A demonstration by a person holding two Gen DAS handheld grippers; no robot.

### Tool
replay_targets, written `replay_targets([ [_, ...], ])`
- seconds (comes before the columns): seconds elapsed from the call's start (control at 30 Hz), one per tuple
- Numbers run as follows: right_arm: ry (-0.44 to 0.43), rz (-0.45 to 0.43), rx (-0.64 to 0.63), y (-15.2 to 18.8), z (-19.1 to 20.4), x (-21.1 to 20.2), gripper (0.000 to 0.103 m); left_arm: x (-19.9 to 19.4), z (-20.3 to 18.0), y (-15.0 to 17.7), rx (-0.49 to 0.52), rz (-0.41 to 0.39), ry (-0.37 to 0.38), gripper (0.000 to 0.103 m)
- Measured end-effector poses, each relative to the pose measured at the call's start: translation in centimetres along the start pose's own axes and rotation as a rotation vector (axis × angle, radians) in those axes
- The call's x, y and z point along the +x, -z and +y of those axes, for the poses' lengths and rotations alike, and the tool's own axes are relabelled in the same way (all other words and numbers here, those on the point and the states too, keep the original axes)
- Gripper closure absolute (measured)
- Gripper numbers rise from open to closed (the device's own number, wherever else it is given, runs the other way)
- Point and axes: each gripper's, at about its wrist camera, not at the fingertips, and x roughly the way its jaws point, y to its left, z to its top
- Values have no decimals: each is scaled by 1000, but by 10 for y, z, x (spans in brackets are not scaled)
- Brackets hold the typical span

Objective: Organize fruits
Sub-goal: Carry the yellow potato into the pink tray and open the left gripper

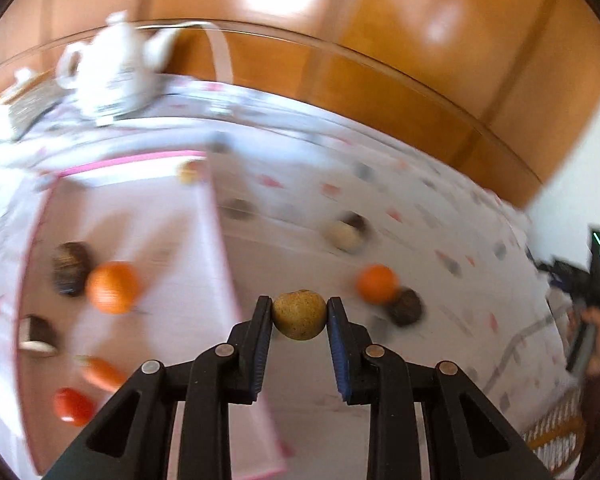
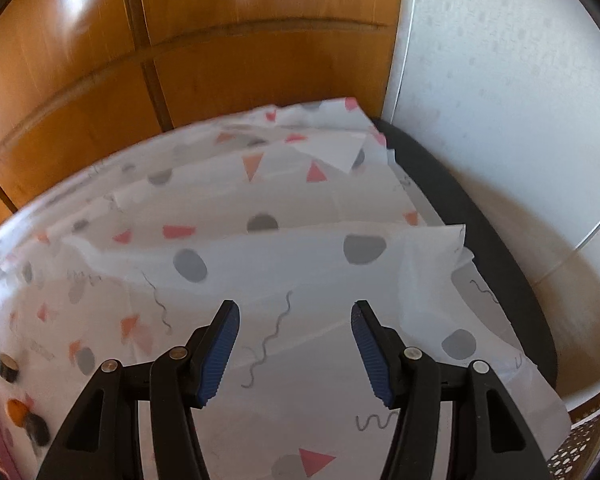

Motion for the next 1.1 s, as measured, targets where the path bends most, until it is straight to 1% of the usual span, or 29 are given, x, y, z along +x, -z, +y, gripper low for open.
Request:
replay_targets([
  [0.07, -37, -29, -21, 0, 5, -6, 44, -5, 28, -4, -76, -16, -43, 75],
  [0.13, -48, -28, -58, 2, 15, -7, 44, -11, 51, -5, -133, -27, -77, 75],
  [0.27, -89, -26, -135, 8, 34, -9, 44, -20, 96, 2, -218, -46, -156, 75],
  [0.33, -108, -37, -177, 9, 43, -11, 44, -22, 111, 6, -253, -51, -180, 75],
  [0.37, -136, -43, -196, 10, 47, -13, 44, -23, 119, 10, -271, -47, -195, 75],
  [0.4, -185, -58, -231, 12, 55, -17, 44, -22, 124, 13, -286, -43, -202, 75],
  [0.43, -215, -74, -263, 14, 61, -21, 44, -21, 128, 14, -293, -41, -204, 75],
  [0.5, -282, -113, -373, 23, 82, -33, 44, -19, 132, 17, -298, -39, -213, 75],
  [0.53, -301, -120, -415, 28, 91, -37, 44, -18, 133, 18, -299, -39, -216, 75],
  [0.6, -334, -124, -509, 39, 108, -42, 44, -17, 134, 19, -301, -40, -217, 75],
  [0.7, -363, -123, -610, 53, 124, -45, 44, -19, 133, 21, -298, -46, -231, 75],
  [0.77, -397, -114, -677, 64, 136, -48, 44, -17, 133, 22, -294, -46, -240, 75],
  [0.83, -425, -106, -736, 75, 146, -50, 44, -15, 134, 20, -289, -42, -253, 75],
  [0.93, -440, -88, -803, 87, 156, -50, 44, -12, 132, 20, -274, -41, -261, 74],
  [1.0, -451, -75, -830, 93, 161, -49, 44, -12, 130, 20, -267, -38, -263, 70],
  [1.1, -468, -56, -858, 99, 165, -49, 44, -16, 128, 21, -267, -41, -263, 67],
])
